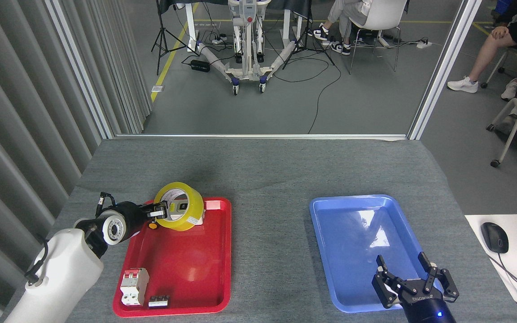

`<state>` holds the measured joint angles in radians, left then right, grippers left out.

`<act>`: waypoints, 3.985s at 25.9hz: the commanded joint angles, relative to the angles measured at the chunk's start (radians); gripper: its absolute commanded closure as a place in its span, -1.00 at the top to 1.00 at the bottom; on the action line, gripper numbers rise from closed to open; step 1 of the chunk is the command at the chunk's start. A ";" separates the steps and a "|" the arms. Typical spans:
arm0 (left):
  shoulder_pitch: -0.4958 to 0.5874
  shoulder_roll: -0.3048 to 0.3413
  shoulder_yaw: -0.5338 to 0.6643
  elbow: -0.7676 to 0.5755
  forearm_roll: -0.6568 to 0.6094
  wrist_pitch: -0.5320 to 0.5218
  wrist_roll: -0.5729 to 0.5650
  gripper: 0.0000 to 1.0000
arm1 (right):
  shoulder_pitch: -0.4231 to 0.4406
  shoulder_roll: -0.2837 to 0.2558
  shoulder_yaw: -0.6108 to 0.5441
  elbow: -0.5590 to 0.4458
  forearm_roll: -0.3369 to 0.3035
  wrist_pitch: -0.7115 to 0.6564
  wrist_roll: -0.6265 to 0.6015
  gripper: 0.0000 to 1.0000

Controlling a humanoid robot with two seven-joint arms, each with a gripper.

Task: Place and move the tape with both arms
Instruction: 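Lift the tape roll with the left gripper and carry it toward the blue tray, then bring the right gripper up to the tape roll held by the left gripper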

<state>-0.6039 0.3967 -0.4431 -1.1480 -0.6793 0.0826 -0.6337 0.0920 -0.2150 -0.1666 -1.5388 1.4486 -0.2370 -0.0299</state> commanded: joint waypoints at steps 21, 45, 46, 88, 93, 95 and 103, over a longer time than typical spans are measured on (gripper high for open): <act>0.033 -0.337 -0.111 -0.059 0.149 0.603 -0.610 -1.00 | 0.009 0.000 -0.001 0.002 0.003 0.001 -0.015 1.00; -0.125 -0.332 -0.037 0.162 0.739 0.881 -0.744 -1.00 | -0.031 -0.432 0.380 0.016 0.128 0.011 -0.435 0.95; -0.125 -0.338 -0.037 0.168 0.741 0.885 -0.755 -1.00 | -0.054 -0.437 0.414 0.016 0.133 0.013 -0.435 0.95; -0.126 -0.338 -0.071 0.220 0.739 0.919 -0.831 -1.00 | -0.282 -0.247 0.651 0.166 0.121 -0.056 -0.393 0.23; -0.125 -0.337 -0.071 0.218 0.739 0.919 -0.837 -1.00 | -0.282 -0.239 0.653 0.174 0.121 -0.056 -0.392 0.00; -0.125 -0.334 -0.071 0.212 0.739 0.919 -0.842 -1.00 | -0.284 -0.239 0.653 0.183 0.121 -0.058 -0.392 -0.07; -0.126 -0.328 -0.072 0.211 0.739 0.919 -0.842 -1.00 | -0.304 -0.231 0.665 0.197 0.121 -0.058 -0.393 -0.14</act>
<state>-0.7290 0.0666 -0.5139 -0.9357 0.0598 1.0014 -1.4747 -0.2073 -0.4479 0.4967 -1.3464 1.5693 -0.2940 -0.4218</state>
